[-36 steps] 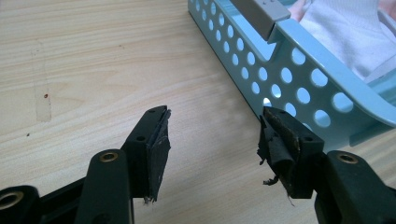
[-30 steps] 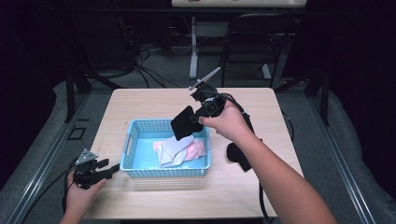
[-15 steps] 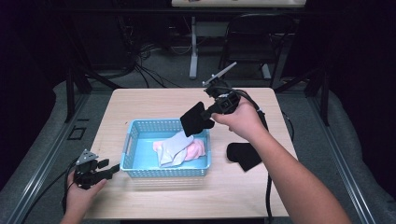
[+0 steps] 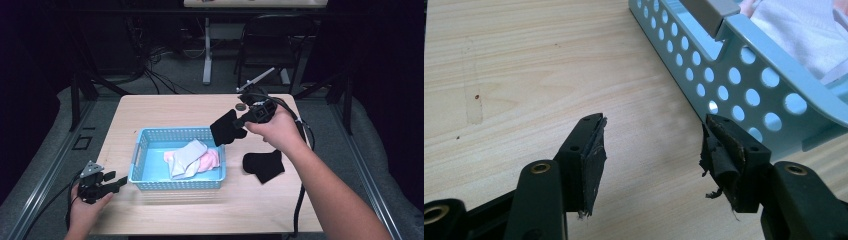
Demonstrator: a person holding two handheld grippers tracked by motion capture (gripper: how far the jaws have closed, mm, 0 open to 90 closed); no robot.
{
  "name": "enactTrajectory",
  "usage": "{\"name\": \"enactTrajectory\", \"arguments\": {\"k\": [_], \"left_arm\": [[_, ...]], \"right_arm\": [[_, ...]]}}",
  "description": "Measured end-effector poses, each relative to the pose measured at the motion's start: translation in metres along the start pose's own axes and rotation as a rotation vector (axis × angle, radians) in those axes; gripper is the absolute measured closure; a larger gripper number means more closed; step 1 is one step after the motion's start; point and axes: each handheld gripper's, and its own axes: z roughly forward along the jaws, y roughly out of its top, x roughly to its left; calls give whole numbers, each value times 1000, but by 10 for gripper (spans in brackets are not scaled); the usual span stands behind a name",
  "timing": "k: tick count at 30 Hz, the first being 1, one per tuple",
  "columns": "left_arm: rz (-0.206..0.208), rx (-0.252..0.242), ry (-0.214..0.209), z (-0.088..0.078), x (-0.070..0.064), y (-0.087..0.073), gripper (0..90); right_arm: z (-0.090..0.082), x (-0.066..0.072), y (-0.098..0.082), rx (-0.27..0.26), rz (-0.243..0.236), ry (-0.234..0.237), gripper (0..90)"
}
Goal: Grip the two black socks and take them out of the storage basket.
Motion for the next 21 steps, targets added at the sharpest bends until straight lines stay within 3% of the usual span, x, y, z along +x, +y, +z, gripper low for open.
{"name": "enactTrajectory", "arguments": {"k": [12,21], "left_arm": [[1,2,1,0,0,0,427],[2,0,-1,-1,1,0,427]], "right_arm": [[0,-20,-18,25,38,-28,863],[14,-33,-31,43,76,-42,862]]}}
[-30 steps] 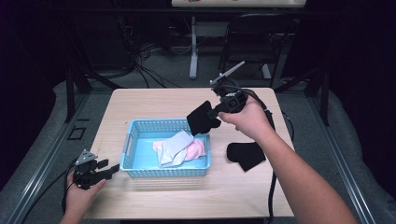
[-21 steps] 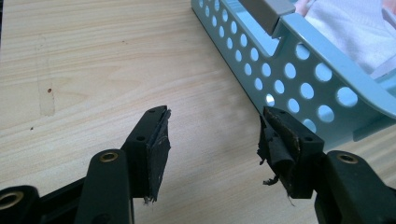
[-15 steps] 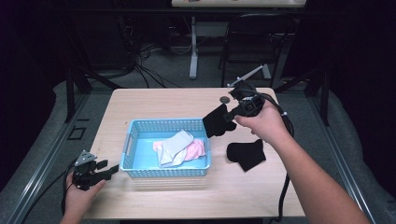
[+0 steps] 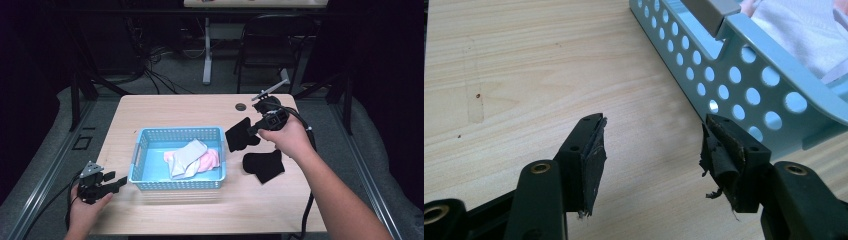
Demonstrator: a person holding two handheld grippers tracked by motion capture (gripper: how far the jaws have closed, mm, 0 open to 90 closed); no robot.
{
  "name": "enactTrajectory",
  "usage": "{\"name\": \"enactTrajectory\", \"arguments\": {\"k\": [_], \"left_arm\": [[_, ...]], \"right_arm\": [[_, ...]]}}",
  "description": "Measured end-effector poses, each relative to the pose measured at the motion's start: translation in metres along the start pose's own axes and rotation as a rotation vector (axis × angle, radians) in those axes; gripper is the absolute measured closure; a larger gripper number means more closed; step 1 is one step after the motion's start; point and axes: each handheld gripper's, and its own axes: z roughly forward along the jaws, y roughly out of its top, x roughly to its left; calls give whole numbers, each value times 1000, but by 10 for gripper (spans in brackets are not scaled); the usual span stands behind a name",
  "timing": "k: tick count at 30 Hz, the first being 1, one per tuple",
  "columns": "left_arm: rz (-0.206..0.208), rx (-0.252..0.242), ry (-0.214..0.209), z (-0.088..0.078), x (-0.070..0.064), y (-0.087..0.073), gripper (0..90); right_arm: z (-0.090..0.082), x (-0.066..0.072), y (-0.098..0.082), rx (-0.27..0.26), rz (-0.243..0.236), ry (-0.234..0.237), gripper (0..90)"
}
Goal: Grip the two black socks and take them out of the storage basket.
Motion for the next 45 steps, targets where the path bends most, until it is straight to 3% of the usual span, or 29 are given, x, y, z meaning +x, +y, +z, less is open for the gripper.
{"name": "enactTrajectory", "arguments": {"k": [11,20,32,41,45], "left_arm": [[0,2,1,0,0,0,427],[-3,5,2,-1,0,-1,427],[-3,8,5,-1,0,-1,427],[-4,6,6,0,0,-1,427],[-4,10,6,0,0,-1,427]], "right_arm": [[30,-23,-18,34,83,13,862],[42,-41,-37,53,138,8,861],[66,-68,-73,118,211,-31,859],[84,-89,-103,119,297,-38,832],[84,-92,-108,119,299,-50,787]]}}
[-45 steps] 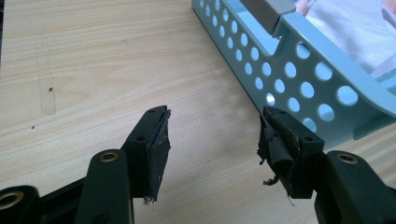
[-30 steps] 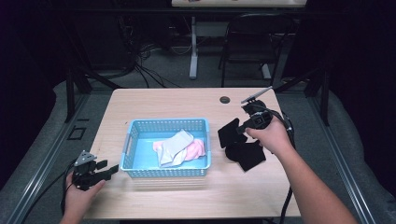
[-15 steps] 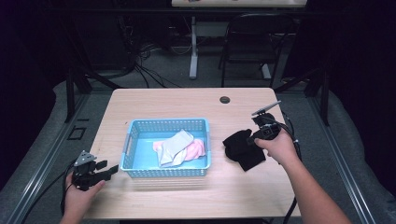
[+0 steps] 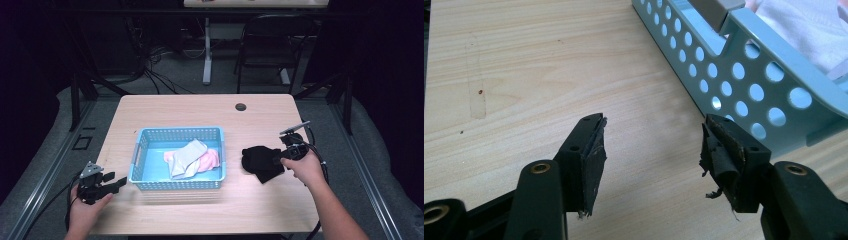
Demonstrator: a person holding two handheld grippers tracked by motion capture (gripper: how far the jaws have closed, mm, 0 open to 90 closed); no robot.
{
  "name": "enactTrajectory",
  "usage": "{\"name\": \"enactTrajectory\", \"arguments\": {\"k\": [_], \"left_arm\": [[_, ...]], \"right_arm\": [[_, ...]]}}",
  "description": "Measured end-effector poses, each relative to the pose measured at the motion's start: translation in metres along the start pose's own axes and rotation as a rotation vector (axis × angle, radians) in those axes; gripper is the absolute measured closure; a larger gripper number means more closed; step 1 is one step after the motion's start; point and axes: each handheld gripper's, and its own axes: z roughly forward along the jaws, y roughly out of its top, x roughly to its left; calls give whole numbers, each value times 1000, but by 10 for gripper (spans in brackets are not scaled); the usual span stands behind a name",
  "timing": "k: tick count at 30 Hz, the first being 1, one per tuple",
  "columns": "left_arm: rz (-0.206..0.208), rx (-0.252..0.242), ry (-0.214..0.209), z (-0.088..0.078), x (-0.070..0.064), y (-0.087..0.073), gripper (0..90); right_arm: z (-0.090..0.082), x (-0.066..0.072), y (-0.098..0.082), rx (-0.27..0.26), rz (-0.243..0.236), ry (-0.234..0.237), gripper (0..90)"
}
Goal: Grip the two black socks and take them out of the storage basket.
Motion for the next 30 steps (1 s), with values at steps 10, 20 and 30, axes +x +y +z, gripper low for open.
{"name": "enactTrajectory", "arguments": {"k": [10,20,30], "left_arm": [[2,-4,1,0,1,0,427],[0,-8,4,0,1,-1,427],[-1,-6,3,0,1,-1,424]], "right_arm": [[-3,2,-1,-25,-1,-13,692],[-12,16,-2,-36,-56,-42,588],[-25,36,-12,-127,-142,-55,490]]}}
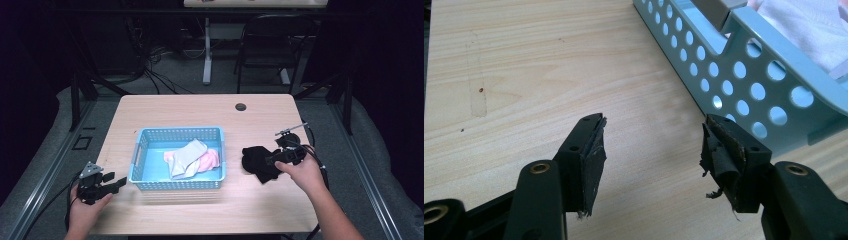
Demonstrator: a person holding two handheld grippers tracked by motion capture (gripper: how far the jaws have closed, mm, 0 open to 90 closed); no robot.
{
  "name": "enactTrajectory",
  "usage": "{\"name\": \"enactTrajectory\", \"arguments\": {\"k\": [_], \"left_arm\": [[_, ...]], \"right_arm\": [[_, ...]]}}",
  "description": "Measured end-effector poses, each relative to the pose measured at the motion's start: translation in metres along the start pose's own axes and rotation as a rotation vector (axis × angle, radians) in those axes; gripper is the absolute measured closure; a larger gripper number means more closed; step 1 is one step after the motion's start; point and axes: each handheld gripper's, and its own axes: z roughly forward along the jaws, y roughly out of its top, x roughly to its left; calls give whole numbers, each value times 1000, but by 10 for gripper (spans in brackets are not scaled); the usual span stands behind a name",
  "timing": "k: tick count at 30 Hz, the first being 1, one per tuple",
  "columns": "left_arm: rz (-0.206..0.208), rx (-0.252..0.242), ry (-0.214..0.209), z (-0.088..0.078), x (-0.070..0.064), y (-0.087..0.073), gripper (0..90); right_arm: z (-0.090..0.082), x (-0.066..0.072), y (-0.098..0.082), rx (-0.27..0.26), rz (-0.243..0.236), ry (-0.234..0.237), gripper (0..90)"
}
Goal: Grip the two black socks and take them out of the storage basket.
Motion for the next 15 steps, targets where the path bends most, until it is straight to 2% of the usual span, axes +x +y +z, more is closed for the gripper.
{"name": "enactTrajectory", "arguments": {"k": [4,8,11,15], "left_arm": [[-3,-1,0,0,0,0,424],[-2,2,-2,0,0,0,424],[-1,3,-3,0,0,0,424],[-4,3,-3,0,0,0,425]], "right_arm": [[-6,8,-2,-35,-11,1,486],[-10,17,-4,-65,-41,4,484],[-12,23,-6,-73,-48,14,481],[-14,33,-10,-51,-68,44,482]]}}
